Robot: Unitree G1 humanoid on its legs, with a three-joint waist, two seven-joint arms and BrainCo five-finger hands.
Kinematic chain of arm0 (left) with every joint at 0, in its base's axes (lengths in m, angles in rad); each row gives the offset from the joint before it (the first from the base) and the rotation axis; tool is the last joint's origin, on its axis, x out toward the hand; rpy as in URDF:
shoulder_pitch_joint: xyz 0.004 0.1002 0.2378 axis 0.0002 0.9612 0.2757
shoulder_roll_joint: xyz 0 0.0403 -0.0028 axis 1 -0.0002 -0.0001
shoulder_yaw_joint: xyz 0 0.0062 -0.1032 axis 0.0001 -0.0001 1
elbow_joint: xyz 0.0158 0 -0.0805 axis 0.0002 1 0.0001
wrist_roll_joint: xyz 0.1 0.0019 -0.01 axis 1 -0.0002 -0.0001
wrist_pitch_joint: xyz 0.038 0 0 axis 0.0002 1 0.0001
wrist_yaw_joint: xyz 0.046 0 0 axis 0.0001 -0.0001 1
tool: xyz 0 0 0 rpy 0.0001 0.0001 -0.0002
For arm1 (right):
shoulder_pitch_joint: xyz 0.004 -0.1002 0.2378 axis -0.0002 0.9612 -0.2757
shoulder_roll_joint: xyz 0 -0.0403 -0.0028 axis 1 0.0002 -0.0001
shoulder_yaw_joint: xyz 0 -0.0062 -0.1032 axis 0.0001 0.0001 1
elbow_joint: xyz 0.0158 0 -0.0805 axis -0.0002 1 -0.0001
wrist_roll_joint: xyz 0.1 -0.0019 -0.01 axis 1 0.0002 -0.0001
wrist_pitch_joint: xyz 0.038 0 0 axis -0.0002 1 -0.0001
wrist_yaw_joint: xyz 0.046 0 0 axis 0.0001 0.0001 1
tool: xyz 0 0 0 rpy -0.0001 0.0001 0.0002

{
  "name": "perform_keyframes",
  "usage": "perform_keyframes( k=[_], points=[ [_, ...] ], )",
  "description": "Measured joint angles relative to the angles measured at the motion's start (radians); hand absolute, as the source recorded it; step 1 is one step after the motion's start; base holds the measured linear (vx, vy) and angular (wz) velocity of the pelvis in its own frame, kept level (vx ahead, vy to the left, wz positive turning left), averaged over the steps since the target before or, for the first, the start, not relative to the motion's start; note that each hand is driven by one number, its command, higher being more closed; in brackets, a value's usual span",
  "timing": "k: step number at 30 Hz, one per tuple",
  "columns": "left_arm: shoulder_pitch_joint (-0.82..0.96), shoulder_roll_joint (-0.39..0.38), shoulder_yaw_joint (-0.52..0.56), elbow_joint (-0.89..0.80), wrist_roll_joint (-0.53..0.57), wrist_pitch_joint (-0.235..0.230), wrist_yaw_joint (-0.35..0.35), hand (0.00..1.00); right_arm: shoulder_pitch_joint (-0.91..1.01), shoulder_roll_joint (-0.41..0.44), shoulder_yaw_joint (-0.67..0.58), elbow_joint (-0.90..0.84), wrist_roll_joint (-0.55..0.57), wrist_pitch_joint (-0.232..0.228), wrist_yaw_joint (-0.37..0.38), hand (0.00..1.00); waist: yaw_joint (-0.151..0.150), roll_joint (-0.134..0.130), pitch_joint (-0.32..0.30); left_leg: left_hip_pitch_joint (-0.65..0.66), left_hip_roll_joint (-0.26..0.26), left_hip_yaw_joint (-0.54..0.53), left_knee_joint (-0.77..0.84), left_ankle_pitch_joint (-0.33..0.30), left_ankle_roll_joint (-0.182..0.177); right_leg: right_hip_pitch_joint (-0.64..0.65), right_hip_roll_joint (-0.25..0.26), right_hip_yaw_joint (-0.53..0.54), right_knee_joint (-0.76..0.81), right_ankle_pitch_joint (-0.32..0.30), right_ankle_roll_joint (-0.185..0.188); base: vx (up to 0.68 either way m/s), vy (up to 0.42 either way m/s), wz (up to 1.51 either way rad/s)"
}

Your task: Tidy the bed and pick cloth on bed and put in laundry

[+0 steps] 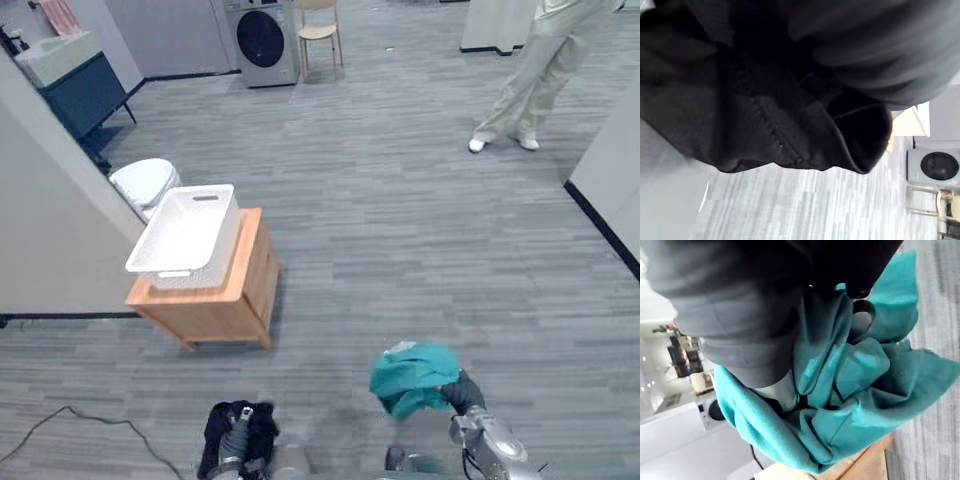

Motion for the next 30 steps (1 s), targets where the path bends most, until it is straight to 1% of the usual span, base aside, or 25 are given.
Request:
perform_keyframes(
  k=[1,3,4,5,6,7,8,9,10,11,13,15,16,17,18,19,20,21,23,24,25,26,27,28,30],
  points=[
    [0.0,-0.002,0.0,-0.011,-0.002,-0.001,0.0,1.0,0.0,-0.002,-0.001,-0.006,-0.011,0.0,0.002,1.0,0.0,-0.004,0.002,-0.008,-0.015,0.06,-0.068,0.001,-0.001,0.021,0.003,-0.019,-0.026,-0.001,0.002,0.52,-0.341,0.5],
    [0.0,-0.024,-0.004,-0.05,-0.001,-0.003,0.001,1.0,0.006,-0.024,-0.006,-0.012,-0.031,0.0,0.004,1.0,-0.004,-0.007,0.005,-0.013,-0.058,0.37,-0.315,0.012,0.021,0.116,0.039,-0.139,-0.096,-0.033,0.015,0.54,-0.334,0.72],
    [0.003,-0.026,-0.008,-0.055,-0.001,-0.003,0.002,1.0,0.007,-0.026,-0.004,-0.014,-0.033,0.0,0.004,1.0,-0.007,-0.009,0.005,-0.01,-0.063,0.419,-0.343,0.026,0.048,0.125,0.047,-0.16,-0.092,-0.06,0.014,0.43,-0.236,0.69],
    [0.003,-0.028,-0.019,-0.054,-0.001,0.001,0.002,1.0,0.01,-0.028,0.007,-0.015,-0.04,0.0,0.008,1.0,0.004,-0.007,-0.002,-0.007,-0.072,0.486,-0.389,0.04,0.106,0.144,0.065,-0.203,-0.054,-0.137,0.011,0.43,-0.162,0.66],
    [0.005,-0.025,-0.035,-0.053,-0.001,0.009,0.003,1.0,0.017,-0.028,0.008,-0.006,-0.044,0.0,0.016,1.0,0.011,-0.021,-0.03,0.005,-0.101,0.505,-0.446,0.042,0.19,0.132,0.055,-0.256,0.068,-0.238,0.04,0.44,-0.138,0.62],
    [0.001,-0.024,-0.035,-0.049,-0.001,0.01,0.003,1.0,0.014,-0.028,0.014,-0.003,-0.049,0.0,0.018,1.0,0.013,-0.023,-0.034,0.015,-0.11,0.494,-0.465,0.055,0.244,0.114,0.044,-0.266,0.151,-0.272,0.056,0.51,-0.097,0.8],
    [-0.015,-0.014,-0.026,-0.026,0.007,0.011,0.004,1.0,-0.009,-0.028,0.036,0.018,-0.049,0.001,0.019,1.0,0.011,-0.04,-0.039,0.037,-0.135,0.454,-0.464,0.082,0.328,0.03,-0.033,-0.299,0.457,-0.314,0.102,0.64,-0.1,1.05],
    [-0.043,0.0,-0.03,-0.003,0.021,0.012,0.009,1.0,-0.022,-0.025,0.057,0.027,-0.046,0.001,0.019,1.0,0.005,-0.062,-0.043,0.062,-0.171,0.38,-0.484,0.063,0.328,-0.108,-0.132,-0.286,0.809,-0.206,0.105,0.65,-0.091,1.26],
    [-0.052,0.005,-0.037,0.003,0.023,0.013,0.011,1.0,-0.028,-0.023,0.064,0.031,-0.047,0.001,0.019,1.0,-0.001,-0.069,-0.04,0.077,-0.181,0.349,-0.487,0.062,0.323,-0.145,-0.168,-0.277,0.901,-0.197,0.085,0.55,-0.085,1.64],
    [-0.065,0.013,-0.048,0.017,0.037,0.019,0.015,1.0,-0.03,-0.019,0.079,0.033,-0.048,0.002,0.02,1.0,-0.014,-0.082,-0.029,0.128,-0.201,0.273,-0.496,0.055,0.3,-0.19,-0.226,-0.265,1.021,-0.208,0.059,0.56,-0.14,1.9],
    [-0.062,0.016,-0.068,0.03,0.061,0.022,0.025,1.0,-0.015,-0.005,0.082,0.033,-0.047,0.0,0.016,1.0,-0.019,-0.076,-0.024,0.22,-0.207,0.165,-0.517,0.046,0.269,-0.232,-0.257,-0.194,1.014,-0.218,0.047,0.53,-0.191,1.99],
    [-0.06,0.031,-0.081,0.025,0.097,0.02,0.029,1.0,0.002,0.004,0.1,0.032,-0.031,-0.01,-0.006,1.0,-0.032,-0.062,-0.02,0.284,-0.19,0.036,-0.536,0.037,0.228,-0.274,-0.249,-0.091,0.834,-0.218,0.063,0.48,-0.297,1.76],
    [-0.062,0.045,-0.08,0.024,0.101,0.019,0.032,1.0,0.002,0.012,0.11,0.032,-0.019,-0.012,-0.008,1.0,-0.035,-0.06,-0.019,0.29,-0.169,-0.028,-0.535,0.032,0.205,-0.288,-0.221,-0.029,0.668,-0.204,0.088,0.41,-0.378,1.72],
    [-0.064,0.06,-0.08,0.023,0.102,0.02,0.033,1.0,0.002,0.025,0.114,0.032,-0.016,-0.018,-0.013,1.0,-0.041,-0.058,-0.018,0.297,-0.138,-0.101,-0.53,0.023,0.173,-0.287,-0.175,0.057,0.422,-0.167,0.127,0.4,-0.396,1.59],
    [-0.064,0.074,-0.079,0.024,0.102,0.021,0.032,1.0,0.002,0.032,0.114,0.032,-0.015,-0.02,-0.02,1.0,-0.041,-0.059,-0.017,0.302,-0.122,-0.139,-0.53,0.017,0.151,-0.285,-0.152,0.112,0.292,-0.13,0.148,0.41,-0.435,1.38],
    [-0.064,0.094,-0.077,0.024,0.101,0.022,0.032,1.0,0.001,0.041,0.114,0.032,-0.013,-0.021,-0.026,1.0,-0.039,-0.064,-0.015,0.307,-0.103,-0.185,-0.527,0.005,0.121,-0.287,-0.13,0.192,0.132,-0.062,0.176,0.43,-0.473,1.13],
    [-0.064,0.118,-0.073,0.024,0.101,0.021,0.032,1.0,0.0,0.047,0.114,0.032,-0.005,-0.025,-0.026,1.0,-0.037,-0.082,-0.005,0.322,-0.094,-0.224,-0.518,-0.017,0.082,-0.29,-0.127,0.259,0.045,-0.007,0.211,0.42,-0.494,1.07],
    [-0.059,0.129,-0.066,0.024,0.101,0.021,0.032,1.0,0.001,0.051,0.116,0.032,0.003,-0.027,-0.025,1.0,-0.033,-0.091,0.0,0.33,-0.093,-0.24,-0.507,-0.035,0.058,-0.291,-0.13,0.276,0.034,0.006,0.216,0.41,-0.534,1.05],
    [-0.027,0.156,-0.033,0.016,0.099,0.023,0.034,1.0,0.012,0.047,0.119,0.031,0.022,-0.034,-0.014,1.0,-0.037,-0.131,-0.019,0.36,-0.086,-0.298,-0.436,-0.123,0.0,-0.303,-0.13,0.275,0.124,0.047,0.164,0.44,-0.586,0.85],
    [-0.02,0.141,-0.03,0.017,0.096,0.025,0.038,1.0,0.01,0.033,0.116,0.031,0.024,-0.034,-0.014,1.0,-0.035,-0.106,-0.021,0.358,-0.062,-0.308,-0.385,-0.144,-0.021,-0.308,-0.11,0.256,0.169,0.066,0.153,0.43,-0.527,0.66],
    [-0.016,0.119,-0.033,0.016,0.096,0.025,0.043,1.0,0.004,0.009,0.113,0.031,0.027,-0.034,-0.015,1.0,-0.034,-0.069,-0.024,0.314,-0.015,-0.299,-0.273,-0.142,-0.036,-0.299,-0.08,0.221,0.184,0.052,0.132,0.38,-0.453,0.56],
    [-0.024,0.088,-0.035,-0.003,0.096,0.025,0.044,1.0,-0.014,-0.01,0.113,0.03,0.031,-0.033,-0.02,1.0,-0.035,-0.03,-0.011,0.204,0.05,-0.265,-0.061,-0.069,-0.05,-0.259,-0.052,0.186,0.155,0.042,0.105,0.46,-0.495,0.5],
    [-0.025,0.064,-0.032,-0.015,0.096,0.026,0.043,1.0,-0.03,-0.022,0.113,0.029,0.03,-0.032,-0.022,1.0,-0.028,-0.015,0.012,0.118,0.1,-0.215,0.091,-0.007,-0.032,-0.212,-0.039,0.174,0.117,0.052,0.077,0.38,-0.404,0.31],
    [-0.026,0.046,-0.032,-0.015,0.099,0.028,0.043,1.0,-0.035,-0.025,0.111,0.029,0.03,-0.029,-0.024,1.0,-0.012,-0.013,0.018,0.076,0.13,-0.157,0.158,-0.013,-0.025,-0.172,-0.037,0.16,0.089,0.054,0.062,0.38,-0.367,0.24],
    [-0.024,0.042,-0.031,-0.027,0.109,0.028,0.033,1.0,-0.041,-0.017,0.112,0.027,0.026,-0.026,-0.024,1.0,-0.011,-0.019,0.02,0.067,0.128,-0.024,0.102,-0.019,-0.017,-0.076,-0.051,0.125,0.04,0.046,0.046,0.42,-0.359,0.26]
  ],
)
